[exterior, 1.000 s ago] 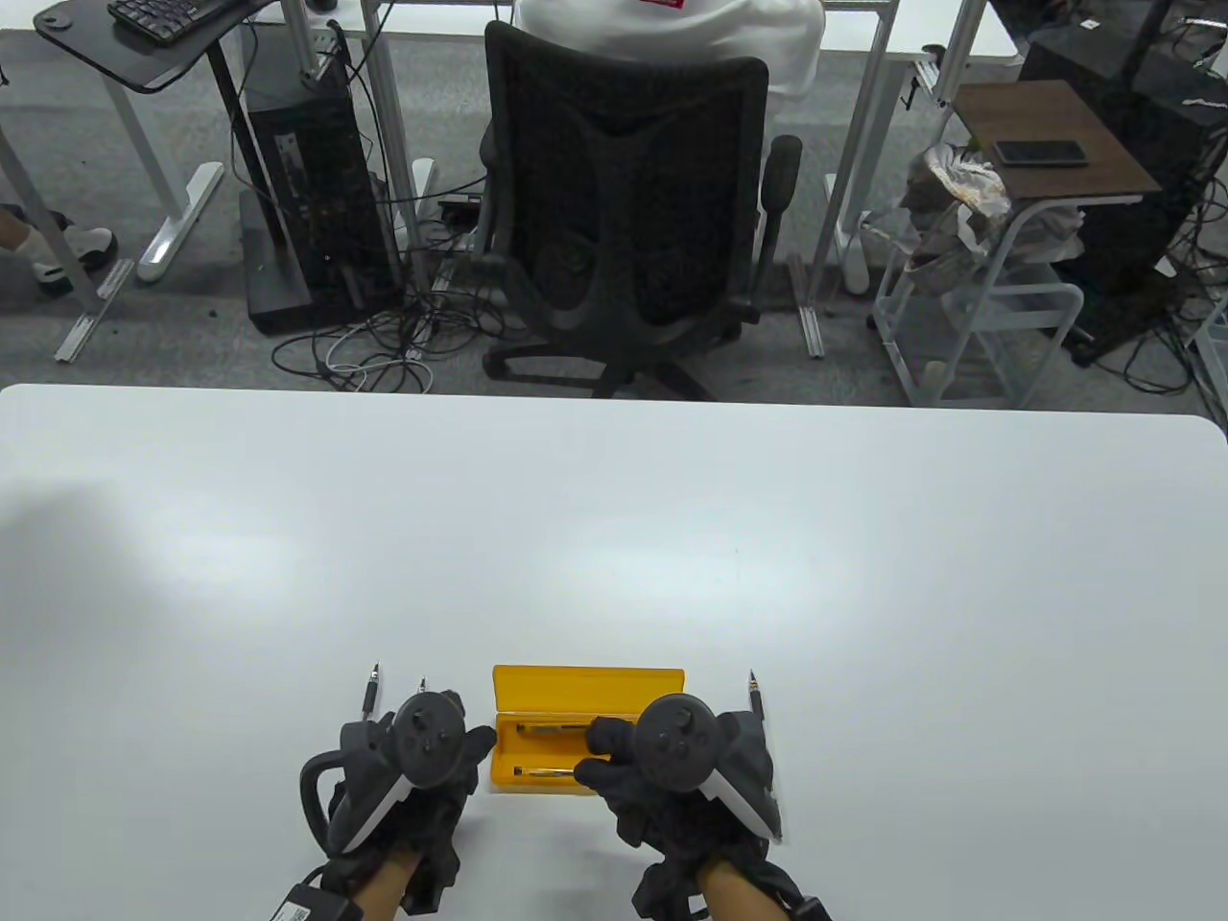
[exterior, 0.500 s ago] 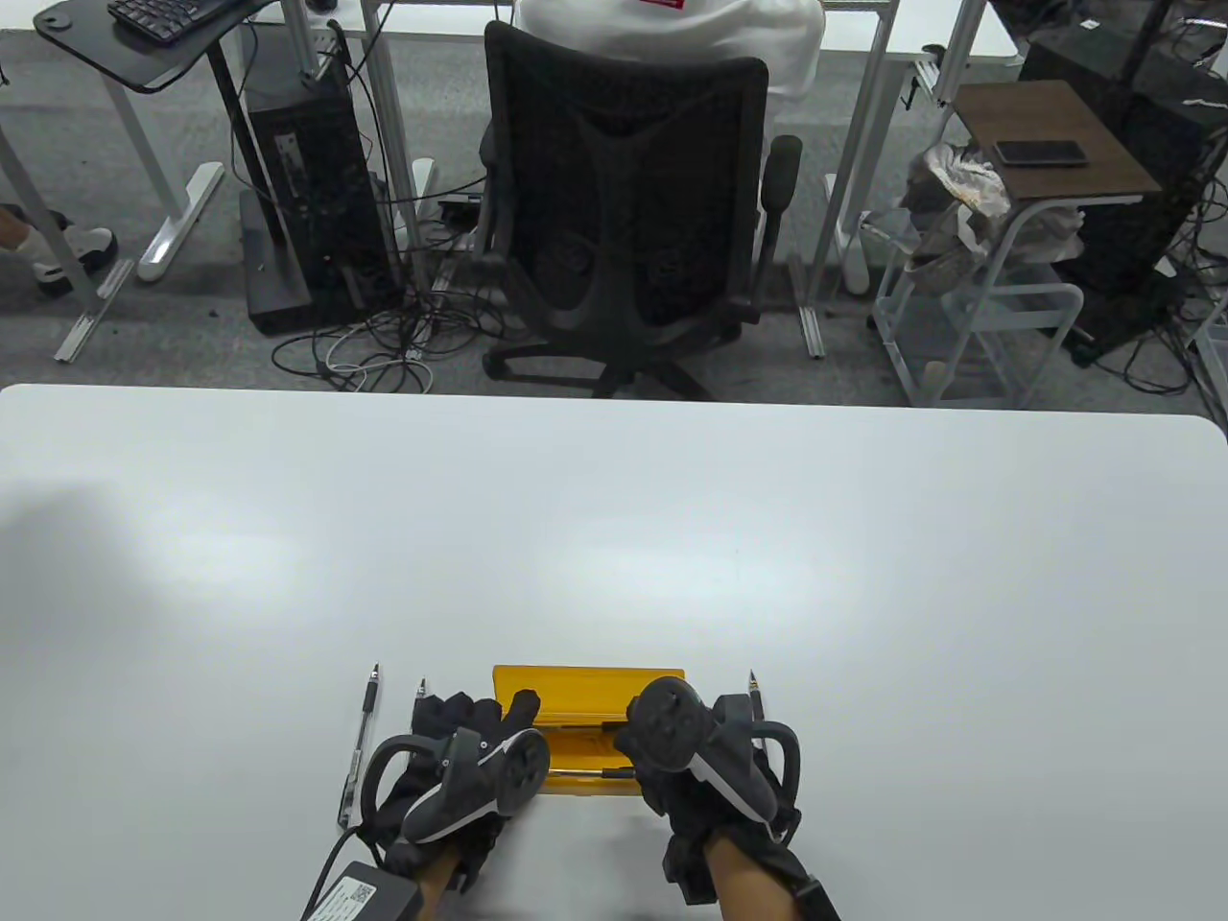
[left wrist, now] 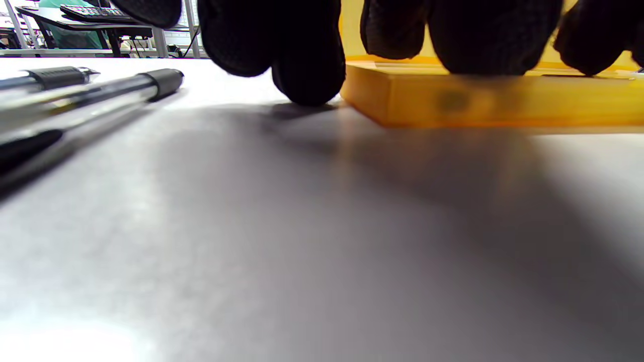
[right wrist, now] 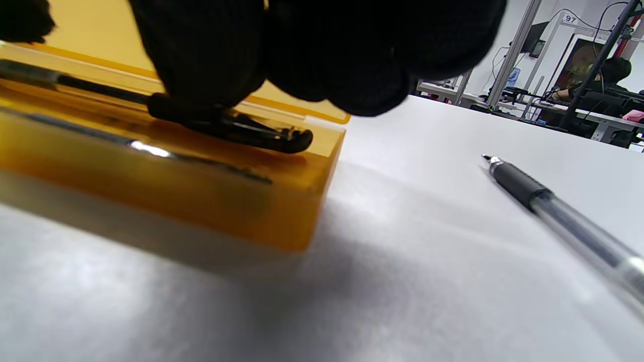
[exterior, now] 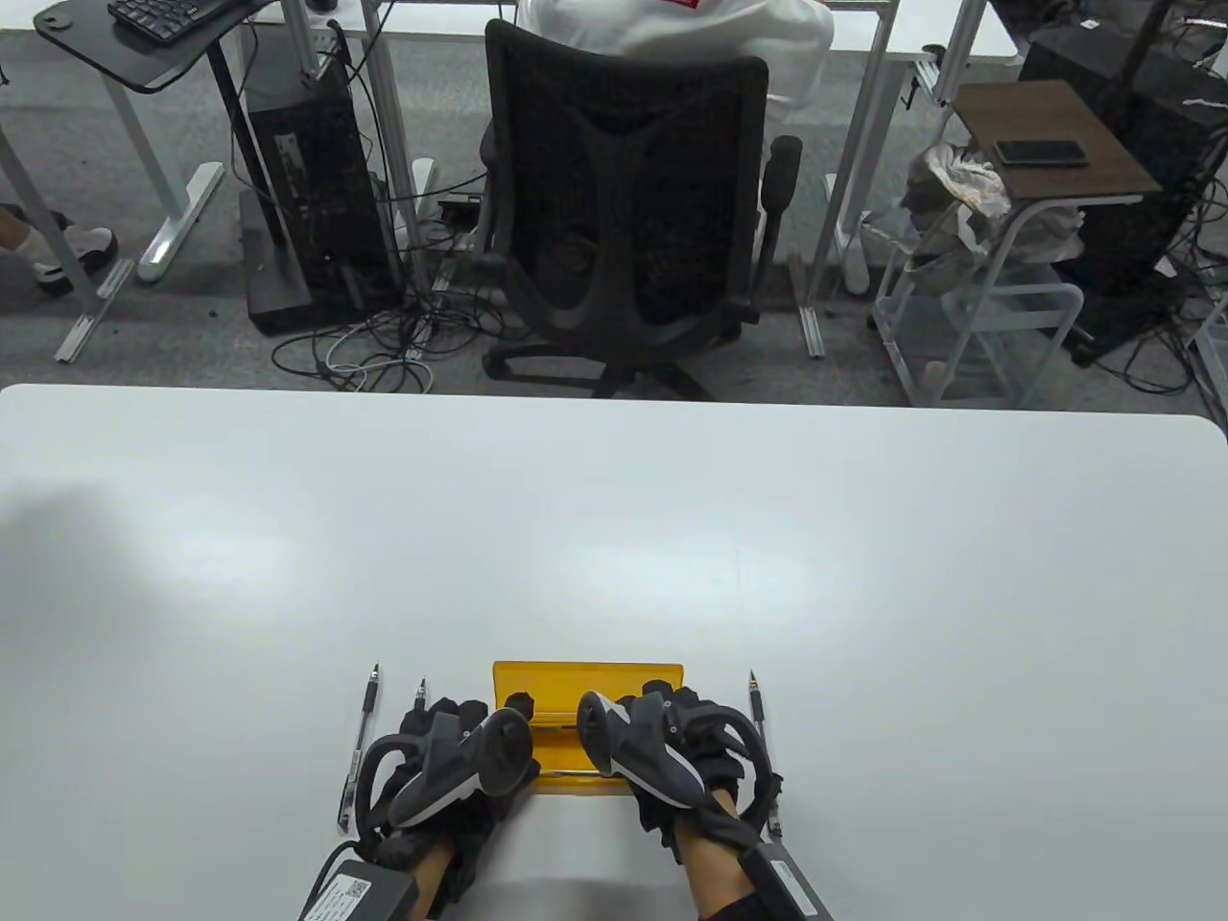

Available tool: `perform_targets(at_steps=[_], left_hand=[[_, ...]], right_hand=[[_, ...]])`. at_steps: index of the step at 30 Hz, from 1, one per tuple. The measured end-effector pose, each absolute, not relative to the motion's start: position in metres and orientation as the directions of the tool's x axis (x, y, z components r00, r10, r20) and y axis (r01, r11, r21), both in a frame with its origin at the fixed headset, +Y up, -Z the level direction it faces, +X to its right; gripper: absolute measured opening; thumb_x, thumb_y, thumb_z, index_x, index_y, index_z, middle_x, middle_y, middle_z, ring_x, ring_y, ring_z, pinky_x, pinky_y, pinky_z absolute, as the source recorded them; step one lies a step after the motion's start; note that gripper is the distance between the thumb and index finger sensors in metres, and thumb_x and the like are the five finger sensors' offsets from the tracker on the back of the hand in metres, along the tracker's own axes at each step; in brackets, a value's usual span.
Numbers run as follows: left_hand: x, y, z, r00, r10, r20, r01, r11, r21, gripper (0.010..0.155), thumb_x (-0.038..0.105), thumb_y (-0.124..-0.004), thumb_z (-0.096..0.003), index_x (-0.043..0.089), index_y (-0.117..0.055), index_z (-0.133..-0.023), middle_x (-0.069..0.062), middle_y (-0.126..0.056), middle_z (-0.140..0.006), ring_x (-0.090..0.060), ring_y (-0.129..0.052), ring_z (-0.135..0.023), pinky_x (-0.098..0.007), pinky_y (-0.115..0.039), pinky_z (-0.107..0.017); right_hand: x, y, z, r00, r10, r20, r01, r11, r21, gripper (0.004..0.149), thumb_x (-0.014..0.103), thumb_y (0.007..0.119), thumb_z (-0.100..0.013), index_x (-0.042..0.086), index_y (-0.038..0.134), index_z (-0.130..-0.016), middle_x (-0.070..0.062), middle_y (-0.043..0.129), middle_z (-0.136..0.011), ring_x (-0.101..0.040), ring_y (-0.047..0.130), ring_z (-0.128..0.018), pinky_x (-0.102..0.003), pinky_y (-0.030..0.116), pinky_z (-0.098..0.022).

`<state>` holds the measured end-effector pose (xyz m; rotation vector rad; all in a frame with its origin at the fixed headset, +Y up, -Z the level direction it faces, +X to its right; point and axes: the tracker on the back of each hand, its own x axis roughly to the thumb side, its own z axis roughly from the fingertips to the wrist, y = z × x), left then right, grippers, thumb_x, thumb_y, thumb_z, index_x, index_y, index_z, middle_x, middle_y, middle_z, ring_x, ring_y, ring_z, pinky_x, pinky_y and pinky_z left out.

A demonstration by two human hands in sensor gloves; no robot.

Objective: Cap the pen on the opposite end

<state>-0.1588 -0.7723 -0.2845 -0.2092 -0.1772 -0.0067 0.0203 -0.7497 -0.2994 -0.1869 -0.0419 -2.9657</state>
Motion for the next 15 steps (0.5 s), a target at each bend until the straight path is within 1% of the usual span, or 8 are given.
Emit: perform_targets(at_steps=[3,6,8,9,10,11,15], left_hand=[[-0.159,-0.772,-0.285,0.986,0.028,0.163,0.008,0.976,-0.218,0.068,0.050,-0.075,-0.0490,0.031,-0.051,-0.110,-0.019,-0.074,-0.100,-0.042,-0.065,-0.089,-0.071,-0.044,-0.071],[-0.159,-0.772,-0.285,0.986,0.028,0.161,0.008,0.975,-0.220,0.068,0.050,-0.075,-0.0490,0.032,-0.051,-0.110,-0.018,-0.073,-0.100,-0.042,-0.065,-0.089,-0.071,-0.044,-0.071],[-0.159,-0.772,-0.285,0.986,0.023,0.163,0.013,0.977,-0.214,0.068,0.051,-0.075,-0.0490,0.032,-0.051,-0.110,-0.018,-0.074,-0.099,-0.042,-0.065,-0.088,-0.071,-0.044,-0.071],[-0.159,-0.772,-0.285,0.987,0.023,0.162,0.012,0.977,-0.213,0.068,0.051,-0.075,-0.0489,0.032,-0.051,-0.110,-0.019,-0.074,-0.099,-0.042,-0.065,-0.088,-0.071,-0.044,-0.071],[-0.159,-0.772,-0.285,0.987,0.024,0.160,0.011,0.977,-0.213,0.068,0.051,-0.075,-0.0488,0.032,-0.051,-0.110,-0.019,-0.074,-0.099,-0.042,-0.065,-0.088,-0.071,-0.044,-0.071],[-0.160,-0.772,-0.285,0.987,0.026,0.159,0.009,0.977,-0.215,0.068,0.051,-0.075,-0.0488,0.032,-0.052,-0.110,-0.019,-0.074,-0.099,-0.042,-0.065,-0.088,-0.071,-0.044,-0.071],[-0.159,-0.771,-0.286,0.987,0.022,0.158,0.012,0.977,-0.212,0.068,0.052,-0.076,-0.0485,0.033,-0.052,-0.110,-0.019,-0.074,-0.099,-0.042,-0.065,-0.088,-0.071,-0.044,-0.071]], right_hand=[[0.016,-0.754,-0.298,-0.968,-0.203,0.150,0.205,-0.979,-0.005,0.043,0.035,0.086,-0.039,0.033,0.084,-0.083,0.000,0.091,-0.075,-0.021,0.094,-0.059,-0.041,0.081,-0.046],[0.014,-0.755,-0.296,-0.966,-0.205,0.156,0.204,-0.979,-0.024,0.043,0.034,0.088,-0.039,0.031,0.085,-0.081,0.000,0.091,-0.074,-0.021,0.094,-0.058,-0.041,0.081,-0.045],[0.011,-0.757,-0.293,-0.955,-0.238,0.174,0.228,-0.971,-0.077,0.042,0.035,0.089,-0.038,0.030,0.087,-0.079,0.001,0.092,-0.071,-0.021,0.095,-0.056,-0.040,0.082,-0.044],[0.011,-0.757,-0.293,-0.953,-0.245,0.180,0.235,-0.969,-0.079,0.039,0.035,0.089,-0.037,0.030,0.090,-0.076,0.001,0.093,-0.071,-0.020,0.095,-0.055,-0.040,0.082,-0.044],[0.010,-0.761,-0.293,-0.948,-0.254,0.192,0.252,-0.967,-0.038,0.039,0.036,0.089,-0.037,0.030,0.090,-0.076,0.001,0.092,-0.071,-0.021,0.095,-0.056,-0.041,0.082,-0.044],[0.010,-0.761,-0.291,-0.950,-0.251,0.185,0.244,-0.968,-0.063,0.039,0.036,0.088,-0.037,0.029,0.090,-0.075,0.001,0.093,-0.071,-0.020,0.095,-0.055,-0.040,0.082,-0.044],[0.011,-0.762,-0.294,-0.957,-0.230,0.177,0.228,-0.973,-0.032,0.039,0.037,0.088,-0.036,0.028,0.090,-0.074,0.000,0.093,-0.070,-0.021,0.096,-0.055,-0.042,0.082,-0.044]])
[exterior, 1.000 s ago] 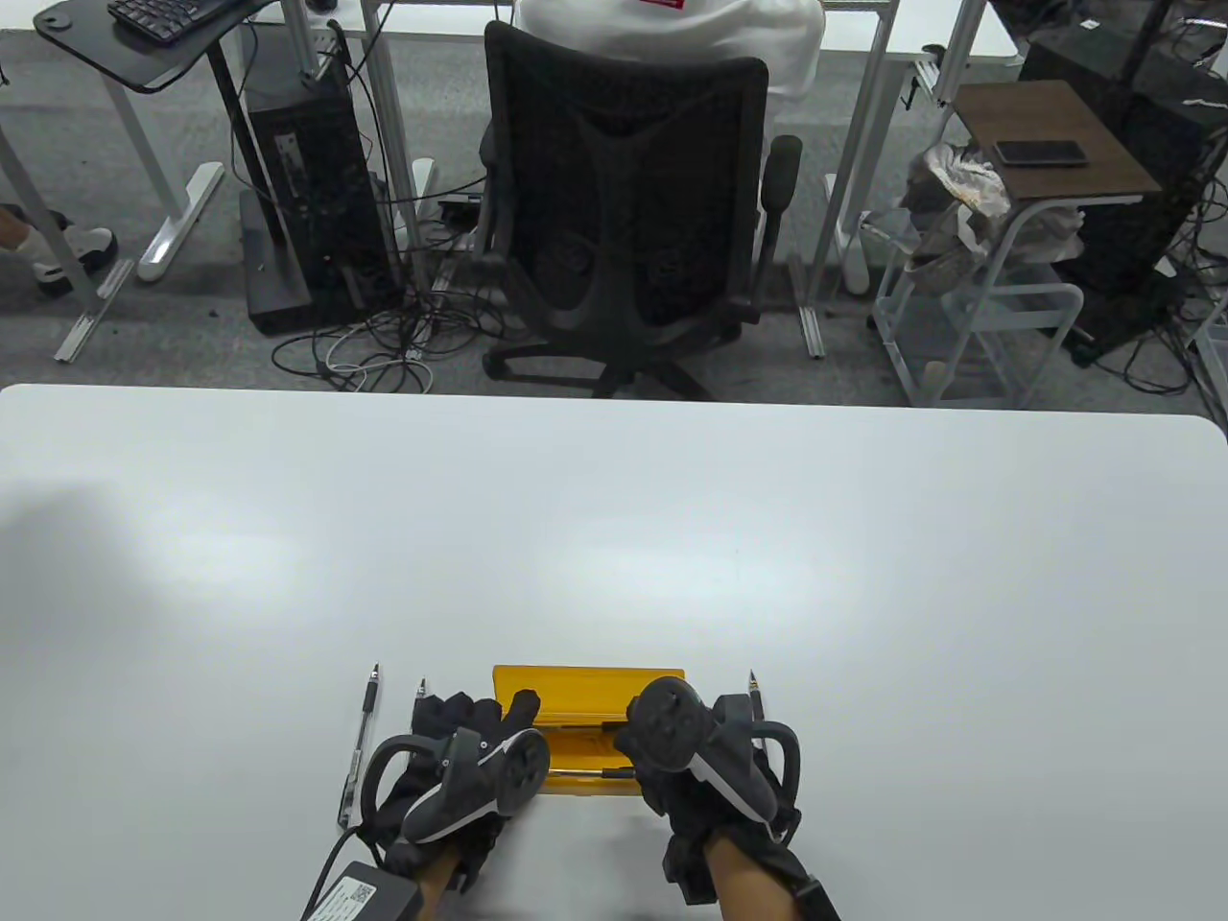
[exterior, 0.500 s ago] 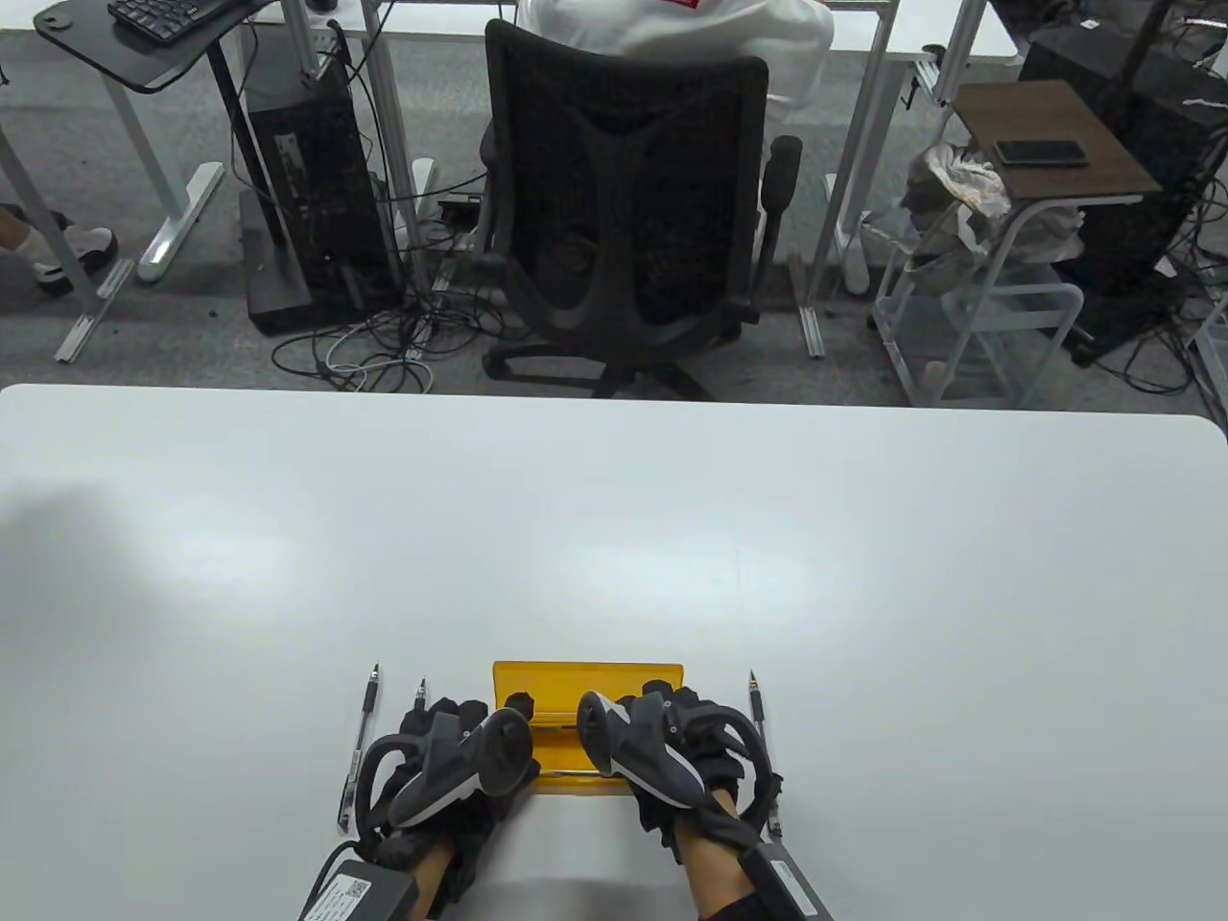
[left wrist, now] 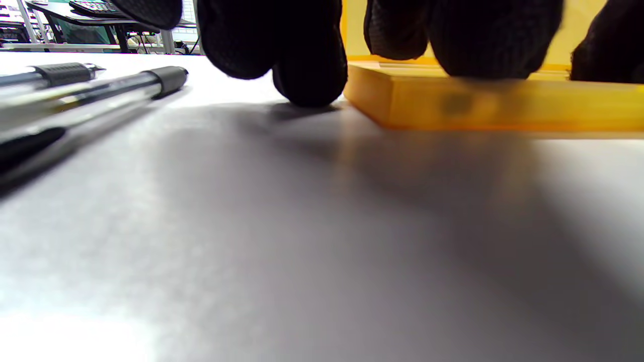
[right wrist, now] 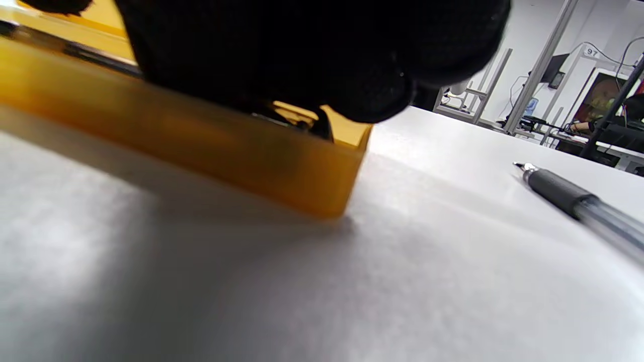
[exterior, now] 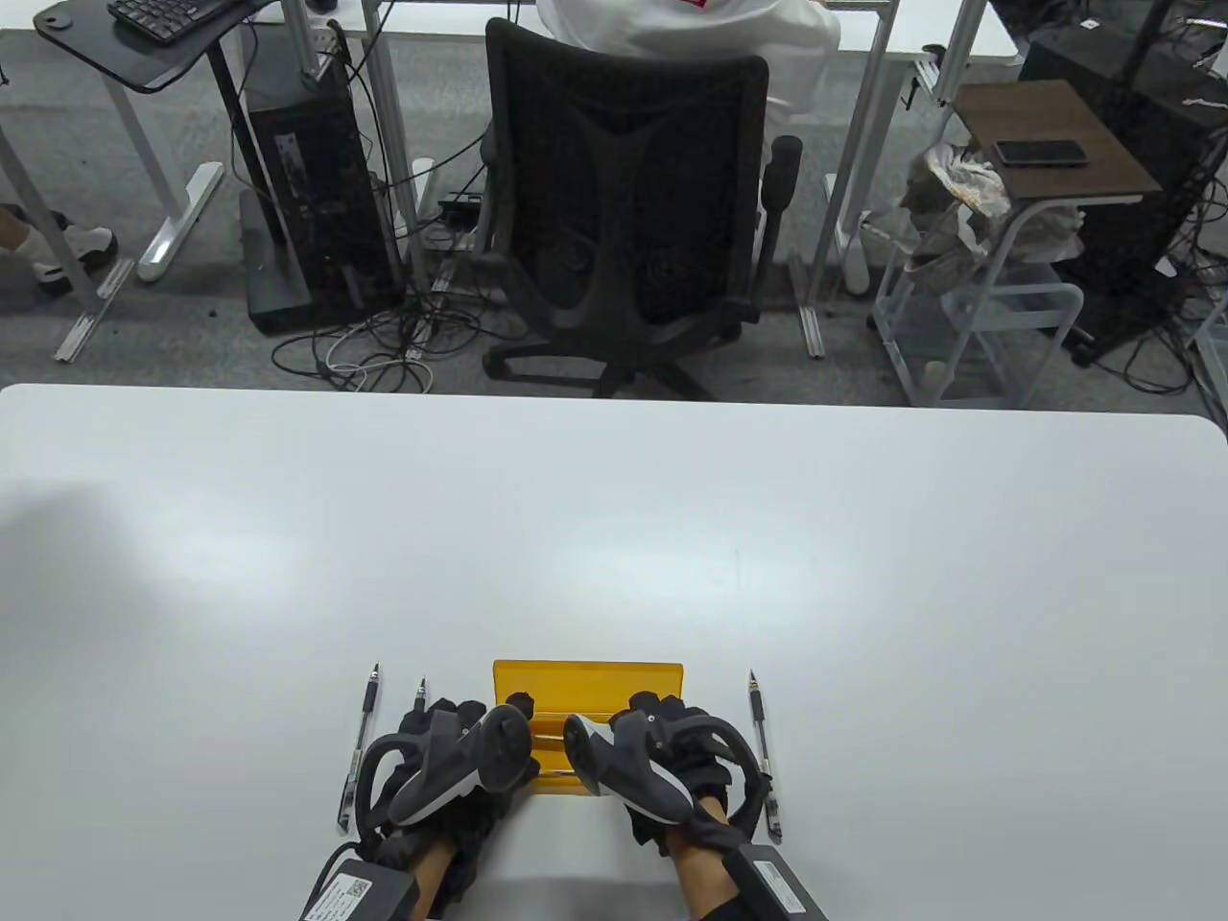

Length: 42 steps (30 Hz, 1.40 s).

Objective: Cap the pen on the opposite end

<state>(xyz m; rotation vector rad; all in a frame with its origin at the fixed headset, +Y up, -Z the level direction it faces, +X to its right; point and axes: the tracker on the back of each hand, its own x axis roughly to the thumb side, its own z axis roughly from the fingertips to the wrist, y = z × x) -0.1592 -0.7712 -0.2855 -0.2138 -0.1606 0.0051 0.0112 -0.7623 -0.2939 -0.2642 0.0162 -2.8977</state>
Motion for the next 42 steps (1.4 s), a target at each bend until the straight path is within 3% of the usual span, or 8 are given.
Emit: perform_targets(at_steps=[10,16,27,30,33,36,38,42], left_hand=[[-0.159,-0.771,-0.285,0.987,0.009,0.162,0.024,0.980,-0.200,0.068,0.052,-0.076,-0.0483,0.033,-0.053,-0.109,-0.019,-0.074,-0.099,-0.042,-0.066,-0.088,-0.071,-0.044,-0.071],[-0.159,-0.771,-0.286,0.988,0.017,0.156,0.015,0.979,-0.204,0.068,0.052,-0.077,-0.0481,0.033,-0.053,-0.109,-0.018,-0.074,-0.099,-0.042,-0.066,-0.088,-0.071,-0.044,-0.071],[-0.164,-0.766,-0.283,0.986,0.054,0.155,-0.031,0.989,-0.145,0.067,0.053,-0.076,-0.0486,0.031,-0.058,-0.109,-0.017,-0.079,-0.096,-0.040,-0.070,-0.085,-0.070,-0.046,-0.071],[-0.169,-0.751,-0.280,0.972,0.188,0.142,-0.177,0.980,-0.088,0.063,0.051,-0.076,-0.0488,0.027,-0.066,-0.106,-0.016,-0.083,-0.092,-0.038,-0.075,-0.081,-0.069,-0.049,-0.070],[-0.178,-0.734,-0.269,0.886,0.442,0.137,-0.441,0.897,-0.045,0.059,0.049,-0.079,-0.0487,0.020,-0.078,-0.099,-0.013,-0.089,-0.086,-0.035,-0.081,-0.077,-0.067,-0.053,-0.068],[-0.186,-0.727,-0.259,0.649,0.750,0.129,-0.748,0.659,-0.074,0.059,0.045,-0.083,-0.0483,0.017,-0.077,-0.100,-0.013,-0.089,-0.087,-0.035,-0.081,-0.077,-0.067,-0.053,-0.068],[-0.188,-0.726,-0.253,0.410,0.905,0.111,-0.897,0.422,-0.129,0.063,0.043,-0.086,-0.0488,0.017,-0.072,-0.104,-0.014,-0.084,-0.092,-0.036,-0.077,-0.082,-0.068,-0.051,-0.070],[-0.188,-0.730,-0.250,0.232,0.971,0.059,-0.959,0.238,-0.152,0.056,0.033,-0.088,-0.0511,0.019,-0.071,-0.103,-0.011,-0.082,-0.094,-0.035,-0.075,-0.084,-0.067,-0.049,-0.072]], right_hand=[[0.019,-0.763,-0.295,-0.966,-0.199,0.165,0.205,-0.978,0.022,0.041,0.037,0.083,-0.038,0.028,0.090,-0.077,0.000,0.091,-0.072,-0.019,0.093,-0.057,-0.040,0.081,-0.047],[0.035,-0.741,-0.292,-0.984,-0.127,0.128,0.129,-0.992,0.008,0.042,0.036,0.080,-0.039,0.027,0.090,-0.079,-0.001,0.090,-0.073,-0.020,0.093,-0.058,-0.041,0.081,-0.047],[0.053,-0.702,-0.274,-0.946,0.297,0.128,-0.306,-0.950,-0.058,0.042,0.036,0.078,-0.040,0.025,0.089,-0.079,-0.004,0.090,-0.072,-0.021,0.094,-0.056,-0.041,0.081,-0.044],[0.055,-0.700,-0.273,-0.913,0.389,0.124,-0.396,-0.918,-0.029,0.042,0.036,0.078,-0.041,0.024,0.089,-0.079,-0.004,0.090,-0.072,-0.021,0.094,-0.056,-0.041,0.081,-0.044],[0.055,-0.700,-0.271,-0.871,0.471,0.140,-0.473,-0.881,0.028,0.042,0.036,0.078,-0.041,0.024,0.089,-0.080,-0.005,0.090,-0.072,-0.021,0.094,-0.056,-0.042,0.081,-0.044],[0.048,-0.701,-0.269,-0.832,0.528,0.170,-0.518,-0.849,0.105,0.043,0.036,0.078,-0.041,0.023,0.089,-0.080,-0.005,0.090,-0.072,-0.021,0.094,-0.056,-0.042,0.081,-0.043],[0.039,-0.702,-0.266,-0.810,0.551,0.202,-0.524,-0.834,0.174,0.043,0.036,0.078,-0.041,0.022,0.089,-0.080,-0.006,0.090,-0.072,-0.022,0.094,-0.056,-0.042,0.081,-0.043],[0.027,-0.702,-0.261,-0.765,0.601,0.231,-0.551,-0.797,0.248,0.043,0.035,0.076,-0.041,0.022,0.089,-0.080,-0.006,0.090,-0.072,-0.021,0.094,-0.056,-0.042,0.082,-0.044]])
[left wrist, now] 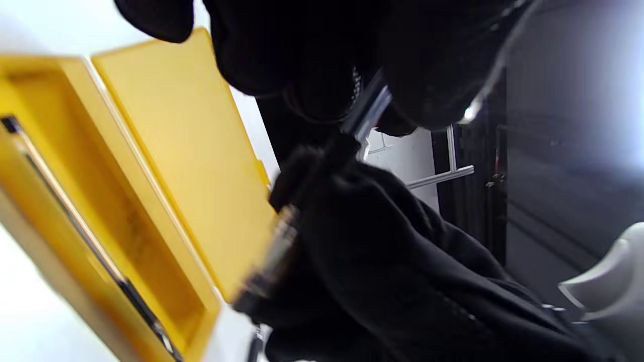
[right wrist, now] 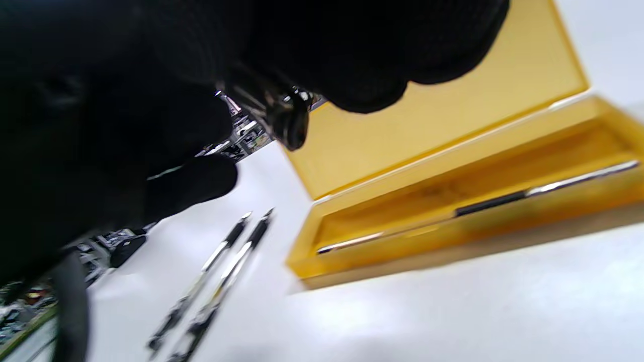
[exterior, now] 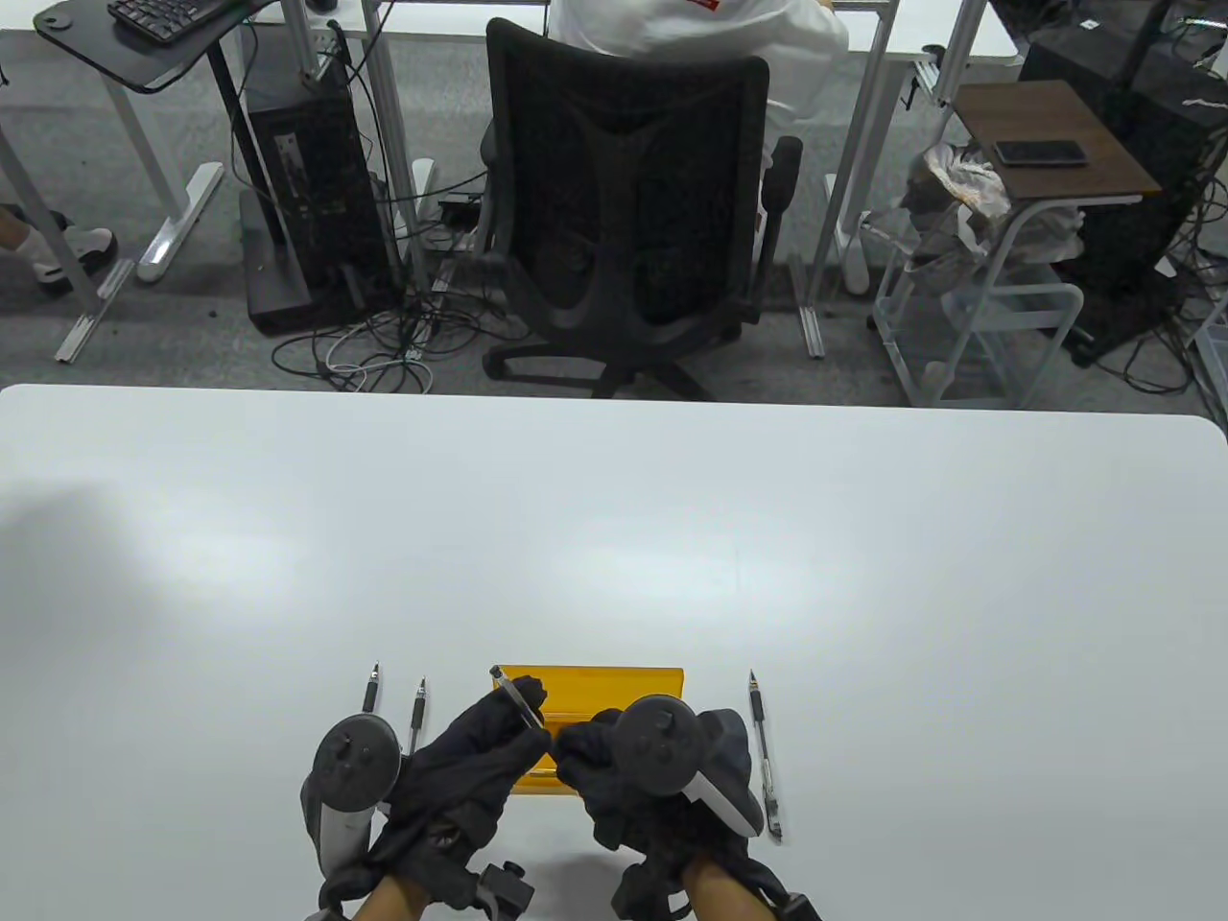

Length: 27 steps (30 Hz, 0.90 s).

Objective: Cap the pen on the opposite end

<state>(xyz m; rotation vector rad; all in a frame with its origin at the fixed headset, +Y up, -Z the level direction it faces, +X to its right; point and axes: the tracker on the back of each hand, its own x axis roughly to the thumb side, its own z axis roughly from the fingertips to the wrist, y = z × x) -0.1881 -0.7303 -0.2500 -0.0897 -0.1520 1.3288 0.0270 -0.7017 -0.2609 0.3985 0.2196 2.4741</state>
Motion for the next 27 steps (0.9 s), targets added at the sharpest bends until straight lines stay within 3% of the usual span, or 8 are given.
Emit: perform_targets(at_steps=[3,7,9,14,19,27], left_hand=[[-0.192,-0.729,-0.251,0.203,0.977,0.071,-0.965,0.211,-0.153,0.050,0.033,-0.087,-0.0499,0.023,-0.076,-0.097,-0.008,-0.085,-0.090,-0.032,-0.077,-0.082,-0.067,-0.051,-0.072],[-0.195,-0.724,-0.250,0.204,0.971,0.124,-0.971,0.217,-0.101,0.048,0.034,-0.087,-0.0489,0.026,-0.078,-0.096,-0.006,-0.087,-0.088,-0.028,-0.081,-0.080,-0.064,-0.054,-0.072],[-0.196,-0.722,-0.250,0.184,0.973,0.142,-0.976,0.197,-0.087,0.048,0.034,-0.087,-0.0489,0.027,-0.078,-0.096,-0.006,-0.088,-0.088,-0.028,-0.081,-0.079,-0.064,-0.053,-0.073],[-0.201,-0.721,-0.252,0.088,0.988,0.129,-0.986,0.105,-0.130,0.047,0.034,-0.085,-0.0509,0.028,-0.075,-0.097,-0.005,-0.089,-0.091,-0.028,-0.082,-0.082,-0.064,-0.054,-0.073],[-0.200,-0.717,-0.251,0.047,0.991,0.127,-0.989,0.064,-0.133,0.047,0.029,-0.082,-0.0521,0.024,-0.070,-0.097,-0.009,-0.092,-0.089,-0.029,-0.088,-0.077,-0.062,-0.058,-0.071],[-0.204,-0.707,-0.252,0.336,0.922,0.193,-0.942,0.332,0.056,0.054,0.034,-0.079,-0.0513,0.008,-0.069,-0.097,-0.009,-0.100,-0.075,-0.023,-0.096,-0.058,-0.054,-0.068,-0.065]], right_hand=[[0.026,-0.703,-0.262,-0.737,0.637,0.224,-0.570,-0.765,0.299,0.044,0.036,0.075,-0.042,0.022,0.088,-0.082,-0.006,0.089,-0.075,-0.022,0.094,-0.059,-0.042,0.082,-0.045],[0.026,-0.707,-0.266,-0.642,0.750,0.161,-0.637,-0.638,0.432,0.047,0.035,0.069,-0.046,0.018,0.076,-0.089,-0.012,0.090,-0.084,-0.034,0.099,-0.066,-0.042,0.086,-0.040],[0.027,-0.711,-0.268,-0.574,0.811,0.109,-0.662,-0.539,0.521,0.049,0.031,0.071,-0.046,0.016,0.070,-0.093,-0.010,0.092,-0.080,-0.029,0.102,-0.059,-0.039,0.087,-0.037],[0.033,-0.714,-0.271,-0.461,0.887,-0.006,-0.781,-0.403,0.477,0.048,0.033,0.071,-0.043,0.014,0.081,-0.086,-0.010,0.099,-0.062,-0.017,0.102,-0.033,-0.035,0.087,-0.026],[0.031,-0.714,-0.270,-0.520,0.854,0.011,-0.752,-0.464,0.469,0.047,0.040,0.068,-0.043,0.014,0.088,-0.077,-0.007,0.102,-0.049,-0.012,0.101,-0.024,-0.033,0.087,-0.021],[0.026,-0.706,-0.268,-0.570,0.818,0.072,-0.742,-0.551,0.382,0.047,0.042,0.068,-0.042,0.013,0.095,-0.068,-0.003,0.102,-0.036,-0.009,0.100,-0.015,-0.031,0.087,-0.016]])
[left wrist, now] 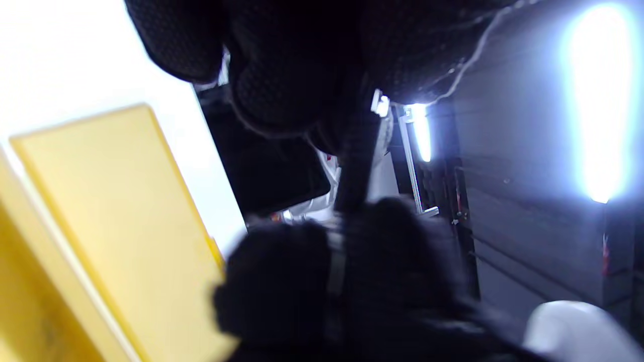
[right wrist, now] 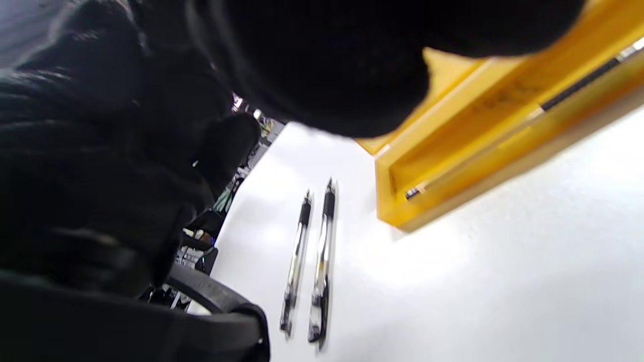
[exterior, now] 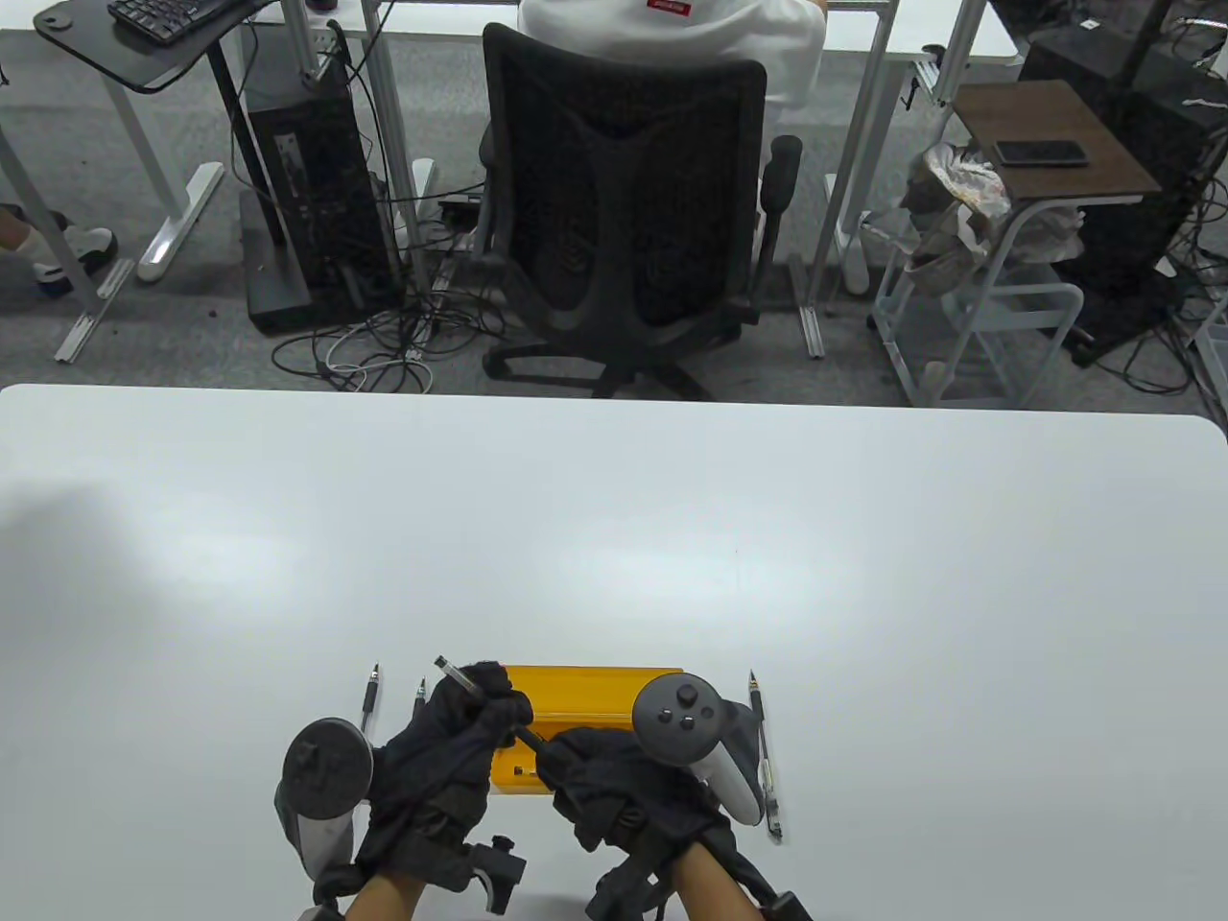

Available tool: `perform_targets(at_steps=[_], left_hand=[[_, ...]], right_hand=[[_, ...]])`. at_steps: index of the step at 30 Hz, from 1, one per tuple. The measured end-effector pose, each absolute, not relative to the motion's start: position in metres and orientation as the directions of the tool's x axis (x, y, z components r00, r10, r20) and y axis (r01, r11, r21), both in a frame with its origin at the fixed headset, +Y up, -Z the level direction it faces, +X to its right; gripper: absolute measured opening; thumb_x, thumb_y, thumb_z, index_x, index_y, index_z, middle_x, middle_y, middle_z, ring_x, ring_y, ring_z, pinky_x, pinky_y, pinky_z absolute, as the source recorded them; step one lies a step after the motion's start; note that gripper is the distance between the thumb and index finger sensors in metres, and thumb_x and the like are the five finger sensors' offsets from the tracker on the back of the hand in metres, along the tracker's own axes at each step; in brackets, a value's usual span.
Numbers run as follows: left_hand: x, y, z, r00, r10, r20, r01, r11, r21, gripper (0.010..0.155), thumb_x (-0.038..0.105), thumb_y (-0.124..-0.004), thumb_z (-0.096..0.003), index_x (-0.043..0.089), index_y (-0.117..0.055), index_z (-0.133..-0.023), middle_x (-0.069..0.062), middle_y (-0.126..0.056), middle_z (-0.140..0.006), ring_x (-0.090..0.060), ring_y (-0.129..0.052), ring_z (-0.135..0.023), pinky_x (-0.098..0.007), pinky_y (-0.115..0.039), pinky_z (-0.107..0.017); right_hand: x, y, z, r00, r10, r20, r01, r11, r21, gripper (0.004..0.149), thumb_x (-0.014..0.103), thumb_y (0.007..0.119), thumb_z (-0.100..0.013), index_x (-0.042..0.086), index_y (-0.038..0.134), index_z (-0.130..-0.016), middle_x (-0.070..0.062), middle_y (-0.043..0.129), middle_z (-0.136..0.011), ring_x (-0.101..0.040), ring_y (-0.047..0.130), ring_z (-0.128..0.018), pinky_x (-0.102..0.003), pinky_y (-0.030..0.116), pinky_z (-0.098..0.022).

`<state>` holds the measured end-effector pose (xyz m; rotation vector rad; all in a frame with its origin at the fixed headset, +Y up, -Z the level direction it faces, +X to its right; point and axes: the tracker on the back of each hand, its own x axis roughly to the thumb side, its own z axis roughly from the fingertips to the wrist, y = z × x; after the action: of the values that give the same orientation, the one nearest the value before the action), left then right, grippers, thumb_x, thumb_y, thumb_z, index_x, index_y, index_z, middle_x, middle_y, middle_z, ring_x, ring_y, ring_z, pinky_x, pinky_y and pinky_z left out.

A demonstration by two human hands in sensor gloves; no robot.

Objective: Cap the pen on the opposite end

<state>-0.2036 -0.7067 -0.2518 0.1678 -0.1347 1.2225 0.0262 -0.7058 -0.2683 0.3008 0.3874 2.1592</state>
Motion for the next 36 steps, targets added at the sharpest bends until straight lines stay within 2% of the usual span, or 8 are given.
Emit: perform_targets(at_steps=[2,4,5,8,17,21,27,36], left_hand=[[-0.212,-0.702,-0.251,0.299,0.937,0.178,-0.950,0.276,0.142,0.053,0.033,-0.079,-0.0522,0.007,-0.068,-0.098,-0.010,-0.099,-0.075,-0.023,-0.095,-0.057,-0.055,-0.068,-0.065],[-0.250,-0.699,-0.254,0.425,0.892,0.155,-0.872,0.357,0.335,0.052,0.031,-0.079,-0.0527,0.007,-0.067,-0.097,-0.011,-0.097,-0.076,-0.024,-0.094,-0.055,-0.055,-0.067,-0.063],[-0.262,-0.702,-0.254,0.441,0.888,0.133,-0.859,0.374,0.349,0.053,0.032,-0.080,-0.0526,0.005,-0.069,-0.097,-0.011,-0.099,-0.074,-0.024,-0.095,-0.053,-0.055,-0.068,-0.062],[-0.272,-0.709,-0.250,0.322,0.935,0.149,-0.914,0.266,0.306,0.053,0.032,-0.085,-0.0521,0.004,-0.073,-0.096,-0.014,-0.101,-0.072,-0.026,-0.095,-0.052,-0.057,-0.067,-0.063],[-0.248,-0.708,-0.252,0.470,0.856,0.216,-0.881,0.438,0.182,0.054,0.035,-0.091,-0.0498,0.006,-0.080,-0.094,-0.014,-0.099,-0.072,-0.031,-0.091,-0.058,-0.062,-0.061,-0.066],[-0.237,-0.703,-0.250,0.595,0.757,0.271,-0.803,0.574,0.161,0.051,0.033,-0.089,-0.0496,0.008,-0.083,-0.094,-0.014,-0.098,-0.073,-0.033,-0.088,-0.061,-0.064,-0.058,-0.066],[-0.212,-0.696,-0.247,0.824,0.413,0.388,-0.502,0.850,0.159,0.047,0.030,-0.080,-0.0508,0.014,-0.083,-0.095,-0.013,-0.094,-0.078,-0.036,-0.082,-0.070,-0.069,-0.051,-0.068],[-0.194,-0.691,-0.243,0.857,0.243,0.456,-0.359,0.914,0.188,0.047,0.030,-0.080,-0.0501,0.016,-0.084,-0.094,-0.012,-0.093,-0.080,-0.036,-0.081,-0.073,-0.069,-0.050,-0.069]], right_hand=[[0.026,-0.699,-0.267,-0.610,0.789,0.074,-0.732,-0.597,0.329,0.046,0.040,0.071,-0.042,0.009,0.096,-0.066,-0.006,0.101,-0.034,-0.011,0.100,-0.013,-0.033,0.087,-0.015],[0.044,-0.698,-0.267,-0.691,0.716,0.100,-0.666,-0.685,0.296,0.046,0.042,0.070,-0.042,0.013,0.096,-0.067,-0.002,0.101,-0.035,-0.008,0.100,-0.014,-0.030,0.088,-0.016],[0.052,-0.696,-0.269,-0.678,0.730,0.081,-0.697,-0.674,0.246,0.046,0.042,0.071,-0.042,0.012,0.096,-0.067,-0.004,0.101,-0.035,-0.009,0.100,-0.014,-0.031,0.087,-0.016],[0.076,-0.696,-0.279,-0.623,0.782,-0.020,-0.778,-0.617,0.118,0.046,0.044,0.078,-0.041,0.011,0.096,-0.068,-0.003,0.102,-0.036,-0.010,0.100,-0.015,-0.032,0.087,-0.017],[0.082,-0.709,-0.278,-0.626,0.777,-0.066,-0.779,-0.617,0.114,0.046,0.036,0.073,-0.043,0.013,0.088,-0.081,-0.007,0.100,-0.053,-0.016,0.102,-0.030,-0.035,0.086,-0.025],[0.082,-0.708,-0.277,-0.648,0.759,-0.059,-0.760,-0.640,0.109,0.047,0.031,0.072,-0.044,0.016,0.084,-0.087,-0.009,0.097,-0.062,-0.019,0.101,-0.038,-0.037,0.086,-0.031],[0.085,-0.703,-0.276,-0.613,0.790,-0.019,-0.790,-0.612,0.042,0.046,0.032,0.078,-0.042,0.018,0.087,-0.084,-0.008,0.100,-0.062,-0.018,0.102,-0.038,-0.037,0.087,-0.030],[0.071,-0.699,-0.272,-0.694,0.710,0.116,-0.709,-0.703,0.061,0.045,0.031,0.073,-0.042,0.021,0.087,-0.084,-0.007,0.097,-0.065,-0.018,0.101,-0.042,-0.037,0.085,-0.033]])
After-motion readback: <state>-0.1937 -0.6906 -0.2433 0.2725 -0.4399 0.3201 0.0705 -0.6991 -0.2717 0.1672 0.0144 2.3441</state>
